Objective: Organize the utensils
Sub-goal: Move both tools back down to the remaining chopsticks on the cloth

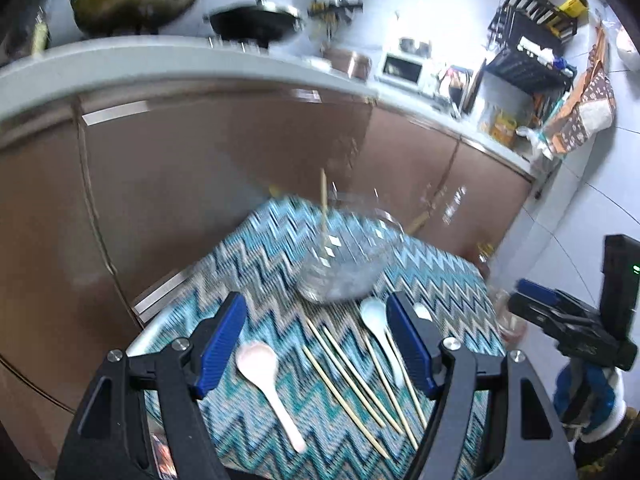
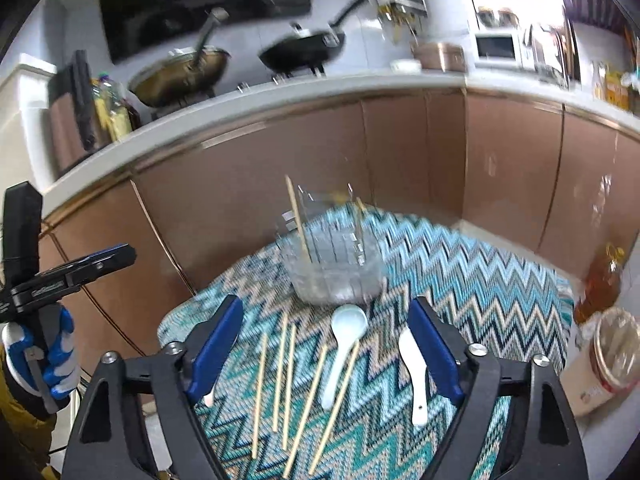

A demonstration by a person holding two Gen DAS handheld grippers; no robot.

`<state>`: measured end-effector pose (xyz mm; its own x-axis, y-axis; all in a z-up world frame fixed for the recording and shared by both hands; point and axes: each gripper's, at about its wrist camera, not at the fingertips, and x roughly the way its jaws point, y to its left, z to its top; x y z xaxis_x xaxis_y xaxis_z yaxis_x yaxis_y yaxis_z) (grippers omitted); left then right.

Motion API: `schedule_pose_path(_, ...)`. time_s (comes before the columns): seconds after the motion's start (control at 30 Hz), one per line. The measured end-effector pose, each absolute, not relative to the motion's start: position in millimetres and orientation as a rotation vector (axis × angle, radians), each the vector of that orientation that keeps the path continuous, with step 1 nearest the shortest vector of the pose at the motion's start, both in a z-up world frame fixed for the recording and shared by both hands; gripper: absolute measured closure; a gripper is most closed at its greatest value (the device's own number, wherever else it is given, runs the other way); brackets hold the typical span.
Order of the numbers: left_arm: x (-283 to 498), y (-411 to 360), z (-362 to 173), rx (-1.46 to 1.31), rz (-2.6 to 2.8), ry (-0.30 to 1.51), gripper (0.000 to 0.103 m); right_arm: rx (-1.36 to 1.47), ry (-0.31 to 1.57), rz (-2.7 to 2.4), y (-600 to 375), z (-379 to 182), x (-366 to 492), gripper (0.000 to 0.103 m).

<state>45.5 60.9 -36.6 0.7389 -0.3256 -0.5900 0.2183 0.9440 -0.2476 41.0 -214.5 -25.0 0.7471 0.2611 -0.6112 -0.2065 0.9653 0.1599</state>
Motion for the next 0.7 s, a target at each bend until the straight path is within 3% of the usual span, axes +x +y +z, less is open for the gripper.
schedule_pose_path(0.37,86,30,-97,-0.249,-0.377,0.963,0.037,0.131,1.022,0.263,-219,-104,99,0.066)
schedule_pose_path(0.53,107,24,-132,-0.295,-0.353,1.105,0.055,0.101,1.139,0.269,-213,-140,119,0.074)
schedule_pose_path(0.7,120,19,-161,-0.324,-0.31,1.201,0.061,0.068,1.209,0.279,-209,-163,134,0.075)
